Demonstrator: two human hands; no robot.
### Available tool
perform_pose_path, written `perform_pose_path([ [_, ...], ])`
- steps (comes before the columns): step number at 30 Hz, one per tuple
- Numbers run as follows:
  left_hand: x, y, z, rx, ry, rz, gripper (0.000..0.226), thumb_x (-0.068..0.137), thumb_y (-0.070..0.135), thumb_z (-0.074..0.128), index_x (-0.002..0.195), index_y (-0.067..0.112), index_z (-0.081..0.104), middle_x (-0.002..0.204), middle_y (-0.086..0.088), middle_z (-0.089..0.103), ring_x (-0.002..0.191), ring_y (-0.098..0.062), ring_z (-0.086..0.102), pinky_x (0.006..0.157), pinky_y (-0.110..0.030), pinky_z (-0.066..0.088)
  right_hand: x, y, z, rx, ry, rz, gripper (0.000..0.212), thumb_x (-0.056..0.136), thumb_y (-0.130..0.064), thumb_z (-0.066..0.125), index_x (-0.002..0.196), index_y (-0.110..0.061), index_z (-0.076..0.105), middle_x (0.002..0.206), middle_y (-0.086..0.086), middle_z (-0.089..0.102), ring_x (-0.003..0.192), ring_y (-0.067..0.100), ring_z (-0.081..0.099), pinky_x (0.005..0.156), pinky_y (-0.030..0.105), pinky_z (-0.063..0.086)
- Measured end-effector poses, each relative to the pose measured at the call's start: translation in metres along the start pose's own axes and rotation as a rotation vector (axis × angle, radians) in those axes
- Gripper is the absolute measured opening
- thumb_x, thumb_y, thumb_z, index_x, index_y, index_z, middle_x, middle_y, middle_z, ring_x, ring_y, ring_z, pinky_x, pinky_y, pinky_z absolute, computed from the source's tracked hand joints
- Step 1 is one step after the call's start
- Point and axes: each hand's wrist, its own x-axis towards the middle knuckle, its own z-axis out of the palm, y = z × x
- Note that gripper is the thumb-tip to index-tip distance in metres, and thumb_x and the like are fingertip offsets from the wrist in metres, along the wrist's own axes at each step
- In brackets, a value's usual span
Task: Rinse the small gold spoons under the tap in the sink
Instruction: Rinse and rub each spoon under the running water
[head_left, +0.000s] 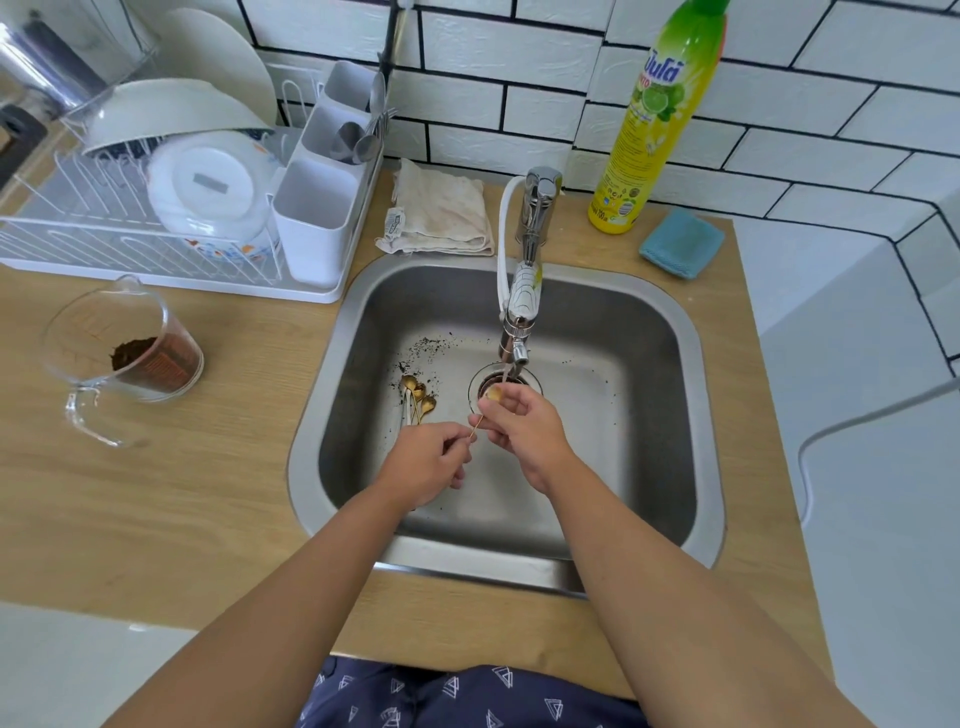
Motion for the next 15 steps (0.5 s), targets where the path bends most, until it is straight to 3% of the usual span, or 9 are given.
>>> perform_pose_path([
  [3,0.0009,0.0002,0.0,0.001,-0.024,-0.001,0.021,0.099,0.02,0.055,0.088,0.011,0.07,0.066,-0.004,0.072,0.054,-0.011,0.068,0.051,-0.014,0.048,-0.0004,0.0021,0.0018,0.002,0.015,0.023,0.015,0.102,-0.023,0.064,0.108,-0.01,0.068,0.096,0.001,0.079,0.092,0.02,0.079,0.066,0.021,0.057],
  [6,0.0024,-0.0005,-0.0009,0.057,-0.038,0.026,0.025,0.1,0.022,0.054,0.082,0.011,0.067,0.062,-0.002,0.072,0.055,-0.01,0.068,0.054,-0.008,0.044,-0.0011,0.0025,0.0077,0.06,0.005,0.059,0.02,0.106,-0.024,0.057,0.116,-0.011,0.068,0.109,0.0,0.08,0.094,0.021,0.079,0.068,0.023,0.058],
  [8,0.0025,-0.0018,-0.0008,0.035,-0.046,0.022,0.024,0.1,0.021,0.055,0.082,0.01,0.067,0.062,-0.003,0.071,0.053,-0.01,0.068,0.054,-0.009,0.045,-0.002,0.0014,0.0093,0.063,0.02,0.044,0.019,0.103,-0.021,0.062,0.12,-0.014,0.066,0.107,0.001,0.08,0.091,0.02,0.079,0.068,0.023,0.058],
  [10,0.002,-0.0021,-0.0001,0.029,-0.057,0.027,0.023,0.099,0.019,0.055,0.081,0.013,0.067,0.061,-0.003,0.071,0.052,-0.01,0.067,0.052,-0.011,0.047,-0.0032,-0.0006,0.009,0.028,0.05,0.023,0.018,0.099,-0.019,0.066,0.116,-0.015,0.067,0.1,0.004,0.081,0.088,0.02,0.079,0.065,0.021,0.058],
  [13,0.0016,-0.0008,0.0015,0.048,-0.06,0.041,0.022,0.099,0.018,0.052,0.083,0.018,0.067,0.061,0.001,0.069,0.052,-0.007,0.066,0.05,-0.011,0.046,-0.0029,-0.0035,0.0072,0.028,0.086,0.032,0.018,0.103,-0.024,0.057,0.104,-0.012,0.071,0.094,0.006,0.082,0.085,0.021,0.08,0.063,0.024,0.058],
  [15,0.0012,0.0003,0.0022,0.064,-0.064,0.038,0.021,0.1,0.017,0.048,0.09,0.02,0.067,0.064,0.003,0.068,0.054,-0.006,0.067,0.05,-0.01,0.045,-0.0022,-0.005,0.0057,0.048,0.041,0.027,0.021,0.106,-0.023,0.052,0.111,-0.014,0.07,0.101,0.004,0.082,0.092,0.02,0.079,0.07,0.025,0.058],
])
